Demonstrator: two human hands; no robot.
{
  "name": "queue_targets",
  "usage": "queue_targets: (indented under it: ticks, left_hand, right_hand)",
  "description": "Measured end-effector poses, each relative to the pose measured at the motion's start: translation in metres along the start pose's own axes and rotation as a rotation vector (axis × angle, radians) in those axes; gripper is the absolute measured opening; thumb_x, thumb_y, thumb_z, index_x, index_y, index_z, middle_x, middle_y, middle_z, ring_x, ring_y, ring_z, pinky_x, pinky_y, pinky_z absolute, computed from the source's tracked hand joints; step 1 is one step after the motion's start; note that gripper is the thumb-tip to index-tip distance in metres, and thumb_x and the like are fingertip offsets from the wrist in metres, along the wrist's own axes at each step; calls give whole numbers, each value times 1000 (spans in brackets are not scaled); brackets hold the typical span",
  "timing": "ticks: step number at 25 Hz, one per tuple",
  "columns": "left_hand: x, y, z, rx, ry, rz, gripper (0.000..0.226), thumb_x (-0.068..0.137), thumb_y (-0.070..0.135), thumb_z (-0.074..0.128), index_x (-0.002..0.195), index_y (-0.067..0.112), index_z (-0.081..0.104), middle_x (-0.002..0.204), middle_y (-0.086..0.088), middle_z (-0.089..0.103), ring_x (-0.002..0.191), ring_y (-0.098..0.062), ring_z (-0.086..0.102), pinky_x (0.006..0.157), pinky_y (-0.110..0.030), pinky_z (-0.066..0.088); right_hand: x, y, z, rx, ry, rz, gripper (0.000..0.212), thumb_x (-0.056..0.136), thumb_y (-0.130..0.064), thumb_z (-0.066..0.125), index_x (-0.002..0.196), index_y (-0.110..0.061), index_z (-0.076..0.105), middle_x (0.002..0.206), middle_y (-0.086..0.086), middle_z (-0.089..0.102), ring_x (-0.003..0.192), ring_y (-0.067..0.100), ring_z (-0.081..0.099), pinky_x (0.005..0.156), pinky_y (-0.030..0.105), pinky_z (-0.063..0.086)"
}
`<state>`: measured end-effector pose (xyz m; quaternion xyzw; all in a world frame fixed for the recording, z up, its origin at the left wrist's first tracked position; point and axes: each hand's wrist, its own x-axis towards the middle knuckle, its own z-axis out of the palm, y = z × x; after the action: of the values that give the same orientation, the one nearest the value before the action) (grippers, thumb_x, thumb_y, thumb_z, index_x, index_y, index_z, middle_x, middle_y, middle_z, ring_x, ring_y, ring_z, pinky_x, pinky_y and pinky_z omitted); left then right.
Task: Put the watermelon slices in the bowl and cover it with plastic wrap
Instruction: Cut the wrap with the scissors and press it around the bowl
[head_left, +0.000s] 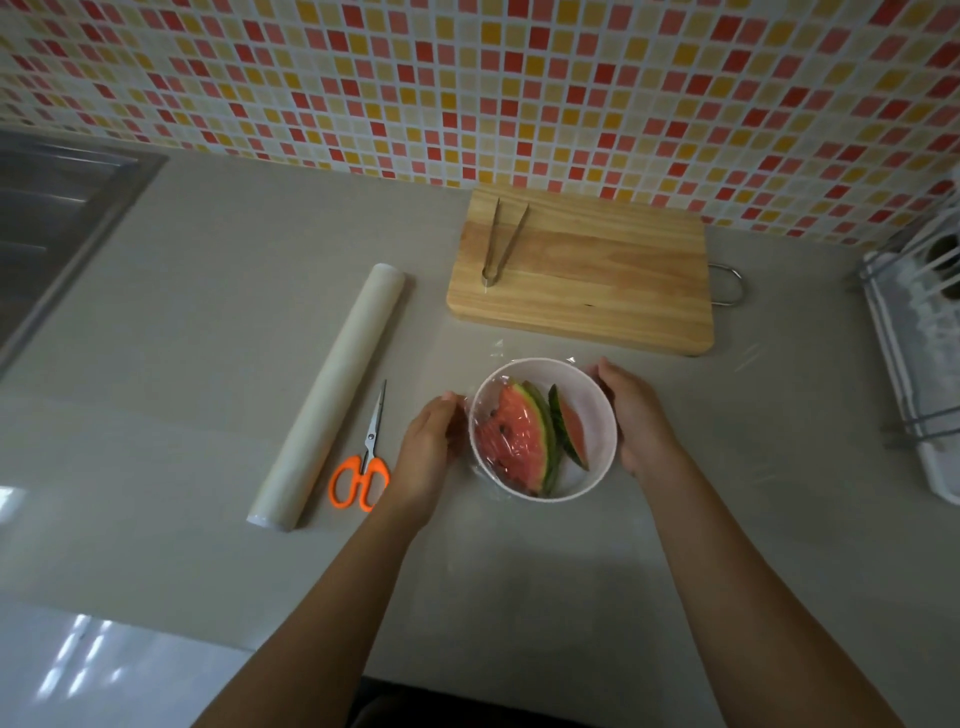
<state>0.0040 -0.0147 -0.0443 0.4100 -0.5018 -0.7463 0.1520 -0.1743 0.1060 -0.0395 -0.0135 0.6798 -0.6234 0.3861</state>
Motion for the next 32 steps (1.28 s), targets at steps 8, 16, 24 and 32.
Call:
queue_targets:
  ticks: [8, 16, 24, 32]
  left_hand:
    - [20, 11, -1, 189, -46, 43, 26, 96, 26, 49, 79, 10, 59, 65, -5, 60, 59, -16, 54, 61, -27, 43]
    - [23, 0, 0, 161, 184, 61, 19, 95, 4, 43, 82, 17, 46, 69, -10, 58, 51, -17, 54, 50, -27, 46]
    - [40, 23, -9, 545, 452, 155, 42, 99, 34, 32, 90, 6, 61, 86, -16, 68, 91, -37, 64, 83, -43, 51]
    - [62, 52, 27, 768, -31, 55, 52, 96, 43, 39, 89, -1, 66, 93, -19, 67, 90, -34, 63, 86, -41, 48]
  right_hand:
    - [-11, 2, -11, 190, -55, 38, 53, 95, -39, 41, 56, -19, 71, 56, -6, 69, 58, 8, 66, 56, 17, 52]
    - [-8, 10, -14, 164, -1, -1, 35, 94, -22, 49, 67, -18, 69, 56, -7, 68, 53, 5, 63, 47, 14, 48]
    - [-10, 5, -14, 102, -8, 60, 40, 95, -37, 44, 75, -18, 73, 68, -4, 72, 64, 10, 66, 59, 22, 50]
    - [-6, -5, -9, -21, 82, 1, 22, 89, -26, 55, 72, -16, 68, 56, -5, 63, 52, 11, 56, 50, 23, 42]
